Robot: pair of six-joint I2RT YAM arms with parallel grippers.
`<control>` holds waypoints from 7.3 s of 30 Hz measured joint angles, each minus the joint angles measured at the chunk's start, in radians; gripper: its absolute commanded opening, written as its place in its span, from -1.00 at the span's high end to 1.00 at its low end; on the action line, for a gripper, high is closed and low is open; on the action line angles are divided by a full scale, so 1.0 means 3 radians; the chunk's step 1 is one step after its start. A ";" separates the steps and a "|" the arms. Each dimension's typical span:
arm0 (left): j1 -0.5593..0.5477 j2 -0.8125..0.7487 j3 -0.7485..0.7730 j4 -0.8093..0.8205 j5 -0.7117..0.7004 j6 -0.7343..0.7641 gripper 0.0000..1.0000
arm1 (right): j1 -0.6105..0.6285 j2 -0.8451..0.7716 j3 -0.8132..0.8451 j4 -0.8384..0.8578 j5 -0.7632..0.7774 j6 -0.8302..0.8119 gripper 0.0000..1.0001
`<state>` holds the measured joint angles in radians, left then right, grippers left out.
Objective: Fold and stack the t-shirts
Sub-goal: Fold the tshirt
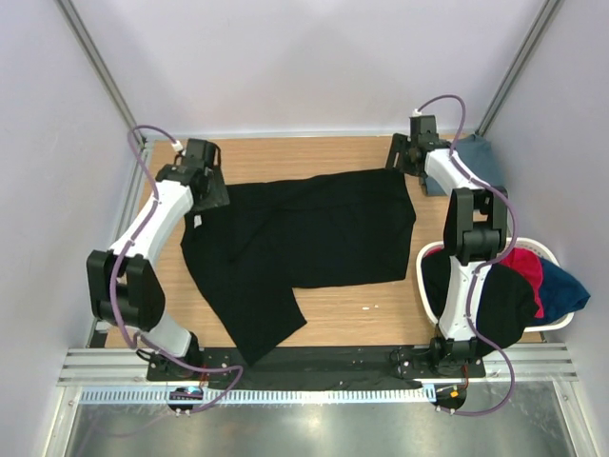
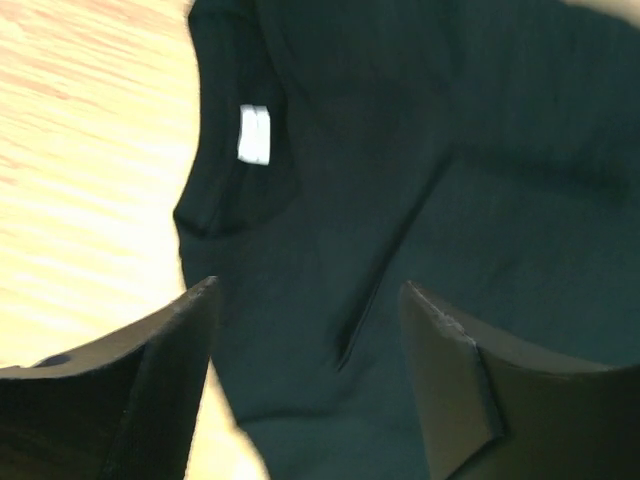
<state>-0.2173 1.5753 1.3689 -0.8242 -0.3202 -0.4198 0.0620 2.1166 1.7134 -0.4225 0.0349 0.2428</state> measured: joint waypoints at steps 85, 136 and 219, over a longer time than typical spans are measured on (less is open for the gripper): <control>0.1044 0.1081 0.0427 0.0837 0.0548 0.0050 -0.38 | 0.0402 0.0593 0.0661 -0.0903 0.0875 0.0571 -0.36; 0.0136 0.0774 -0.0378 0.1212 0.1132 0.0075 -0.21 | 0.0420 0.0628 0.0561 -0.0949 0.1437 0.0355 -0.17; 0.0467 0.1108 -0.0477 0.1712 0.2107 0.0126 1.00 | 0.0631 0.0104 0.0043 -0.0501 0.1274 0.0772 -0.64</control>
<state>-0.0772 1.9076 1.2259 -0.3107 0.3119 -0.3820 0.2512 2.1479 1.7264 -0.5728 0.4171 0.4744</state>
